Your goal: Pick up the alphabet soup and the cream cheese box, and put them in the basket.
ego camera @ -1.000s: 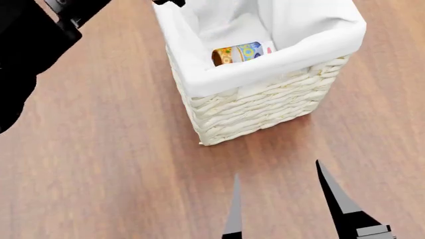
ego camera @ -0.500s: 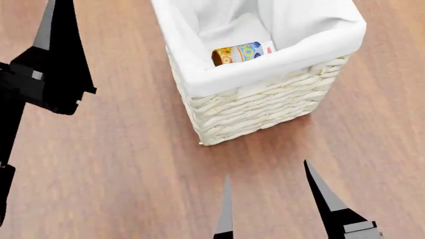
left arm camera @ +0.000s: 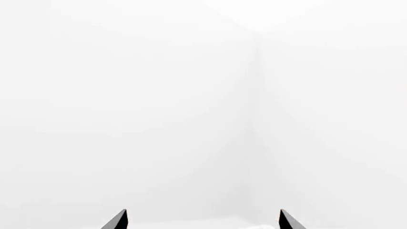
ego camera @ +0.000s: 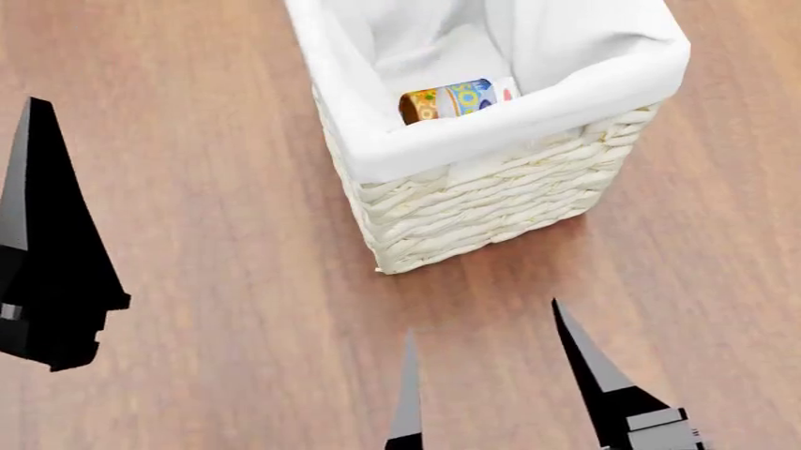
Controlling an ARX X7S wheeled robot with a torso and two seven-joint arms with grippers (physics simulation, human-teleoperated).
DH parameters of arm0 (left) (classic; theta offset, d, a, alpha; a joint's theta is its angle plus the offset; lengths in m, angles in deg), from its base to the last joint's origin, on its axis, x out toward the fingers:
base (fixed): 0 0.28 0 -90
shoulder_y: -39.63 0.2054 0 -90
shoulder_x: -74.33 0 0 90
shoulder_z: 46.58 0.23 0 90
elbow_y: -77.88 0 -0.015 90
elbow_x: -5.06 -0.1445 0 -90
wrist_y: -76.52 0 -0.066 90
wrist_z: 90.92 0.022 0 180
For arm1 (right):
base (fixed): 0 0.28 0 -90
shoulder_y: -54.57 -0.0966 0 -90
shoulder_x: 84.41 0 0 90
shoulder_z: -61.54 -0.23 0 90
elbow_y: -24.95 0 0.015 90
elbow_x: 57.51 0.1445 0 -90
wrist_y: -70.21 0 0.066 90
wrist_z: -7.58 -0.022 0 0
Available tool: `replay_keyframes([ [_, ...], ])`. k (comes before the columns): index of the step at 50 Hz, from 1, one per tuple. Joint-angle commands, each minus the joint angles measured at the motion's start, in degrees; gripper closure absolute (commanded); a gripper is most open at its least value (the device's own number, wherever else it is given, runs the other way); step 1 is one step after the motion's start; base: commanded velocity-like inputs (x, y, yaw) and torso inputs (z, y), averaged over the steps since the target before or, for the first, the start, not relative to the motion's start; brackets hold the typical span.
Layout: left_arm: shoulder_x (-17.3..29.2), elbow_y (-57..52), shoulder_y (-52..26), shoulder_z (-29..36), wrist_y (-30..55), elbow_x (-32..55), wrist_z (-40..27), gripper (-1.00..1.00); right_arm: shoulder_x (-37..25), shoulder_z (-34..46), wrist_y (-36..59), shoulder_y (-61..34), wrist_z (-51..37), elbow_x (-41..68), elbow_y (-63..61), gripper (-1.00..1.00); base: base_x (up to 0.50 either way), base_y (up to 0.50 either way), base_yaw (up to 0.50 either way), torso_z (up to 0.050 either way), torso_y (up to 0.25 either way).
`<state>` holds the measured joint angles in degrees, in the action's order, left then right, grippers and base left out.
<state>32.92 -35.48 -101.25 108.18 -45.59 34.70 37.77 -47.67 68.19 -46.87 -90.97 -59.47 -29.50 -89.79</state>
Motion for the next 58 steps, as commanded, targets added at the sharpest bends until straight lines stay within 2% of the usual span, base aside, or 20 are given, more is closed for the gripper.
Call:
replay_keyframes([
  [1, 1.06, -1.88, 1.52, -0.22, 0.39, -2.17, -2.11, -1.00, 0.30, -0.24, -0.14, 0.32, 0.38, 0.06, 0.15, -1.00, 0.00, 0.00, 0.00, 0.000, 0.000],
  [15, 2.11, -5.29, 1.90, -0.49, 1.94, -3.21, -3.40, -1.00, -0.70, -0.60, 0.51, 0.81, -0.67, -1.29, -1.85, -1.00, 0.00, 0.00, 0.00, 0.000, 0.000],
  [23, 2.85, -8.77, 2.36, -0.10, 3.71, -4.56, -4.23, -1.00, -3.57, -2.28, 7.82, -2.31, -4.65, -4.97, -10.30, -1.00, 0.00, 0.00, 0.00, 0.000, 0.000],
  [29, 1.89, -10.71, 2.37, 1.08, 6.45, -5.91, -4.13, -1.00, -3.24, -2.55, 11.31, -2.36, -6.65, -8.37, -11.92, -1.00, 0.00, 0.00, 0.00, 0.000, 0.000],
  [36, 2.10, -15.29, 2.29, 1.79, 9.43, -8.46, -4.65, -1.00, -4.89, -3.83, 18.71, -4.86, -8.79, -10.27, -19.27, -1.00, 0.00, 0.00, 0.00, 0.000, 0.000],
  [47, 4.38, -22.82, 1.20, 0.81, 12.56, -9.41, -6.06, -1.00, -5.31, -4.41, 24.88, -5.67, -10.63, -15.12, -25.73, -1.00, 0.00, 0.00, 0.00, 0.000, 0.000],
  [58, 5.81, -25.60, 0.75, -0.19, 13.04, -9.33, -6.75, -1.00, -5.30, -5.10, 29.43, -6.82, -10.57, -16.67, -30.25, -1.00, 0.00, 0.00, 0.00, 0.000, 0.000],
])
